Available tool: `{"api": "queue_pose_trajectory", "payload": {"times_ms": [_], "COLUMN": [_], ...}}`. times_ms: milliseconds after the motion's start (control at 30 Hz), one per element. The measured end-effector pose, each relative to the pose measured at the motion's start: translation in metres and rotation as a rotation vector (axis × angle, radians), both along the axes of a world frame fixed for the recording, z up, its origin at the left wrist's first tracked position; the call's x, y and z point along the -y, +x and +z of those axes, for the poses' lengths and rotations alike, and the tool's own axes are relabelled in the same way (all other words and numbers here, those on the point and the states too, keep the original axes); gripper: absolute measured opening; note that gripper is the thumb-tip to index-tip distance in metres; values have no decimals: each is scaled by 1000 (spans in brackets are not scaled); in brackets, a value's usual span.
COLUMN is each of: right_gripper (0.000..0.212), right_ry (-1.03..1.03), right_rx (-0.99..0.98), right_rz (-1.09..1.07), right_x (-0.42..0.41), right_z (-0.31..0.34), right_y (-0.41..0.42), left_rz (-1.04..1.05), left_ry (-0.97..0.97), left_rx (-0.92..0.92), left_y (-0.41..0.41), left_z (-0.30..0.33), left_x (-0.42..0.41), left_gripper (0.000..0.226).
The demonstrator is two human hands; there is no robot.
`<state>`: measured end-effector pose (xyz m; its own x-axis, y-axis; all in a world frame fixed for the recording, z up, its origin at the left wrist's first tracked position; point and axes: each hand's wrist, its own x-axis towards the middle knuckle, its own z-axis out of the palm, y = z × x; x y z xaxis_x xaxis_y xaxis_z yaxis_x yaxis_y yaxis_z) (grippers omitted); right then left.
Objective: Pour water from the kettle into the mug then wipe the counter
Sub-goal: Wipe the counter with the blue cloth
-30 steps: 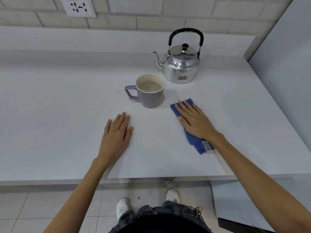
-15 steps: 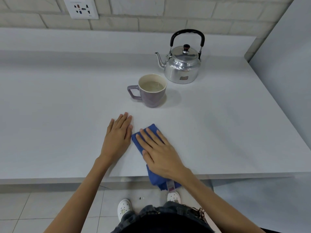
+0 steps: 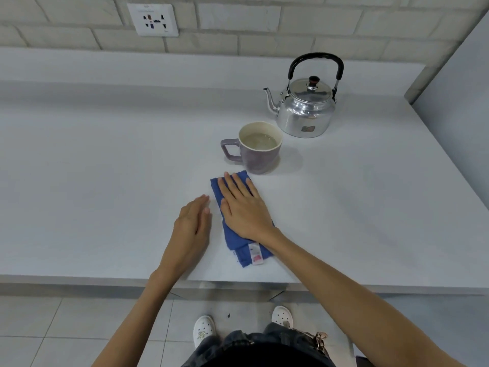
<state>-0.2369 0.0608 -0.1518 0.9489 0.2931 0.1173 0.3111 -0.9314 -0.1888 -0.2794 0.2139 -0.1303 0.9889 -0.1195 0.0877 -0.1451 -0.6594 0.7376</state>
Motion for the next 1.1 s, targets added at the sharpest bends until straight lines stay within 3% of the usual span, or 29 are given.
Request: {"api": "queue_pose_trajectory", "payload": {"times_ms": [167, 300, 500, 600, 733, 833, 933, 1100], "right_gripper": [53, 54, 57, 59, 52, 50, 52, 52], "right_ry": [71, 119, 298, 183, 64, -8, -115, -52], "right_rx": [-23, -92, -355, -467, -355, -428, -477, -432], "right_rz": [-105, -127, -161, -37, 163, 242, 278, 229], "right_x": [-52, -91, -128, -118, -89, -74, -74, -91], "right_z": [-1, 2, 21, 33, 48, 50, 43, 31], "right_y": [19, 22, 36, 45, 57, 63, 65, 65], "left_rz": [58, 220, 312, 275, 200, 149, 132, 127], "left_ry": [-57, -103, -48, 46, 311, 510, 557, 594], "left_rx": [46, 83, 119, 109, 63, 43, 49, 33], "left_y": [-18, -27, -36, -38, -42, -44, -39, -33], "left_z": [2, 5, 6, 2, -6, -12, -14, -13], "left_x": [-1, -10, -15, -10, -1, -2, -9, -23], "left_gripper": [38, 42, 55, 59, 58, 75, 76, 86]}}
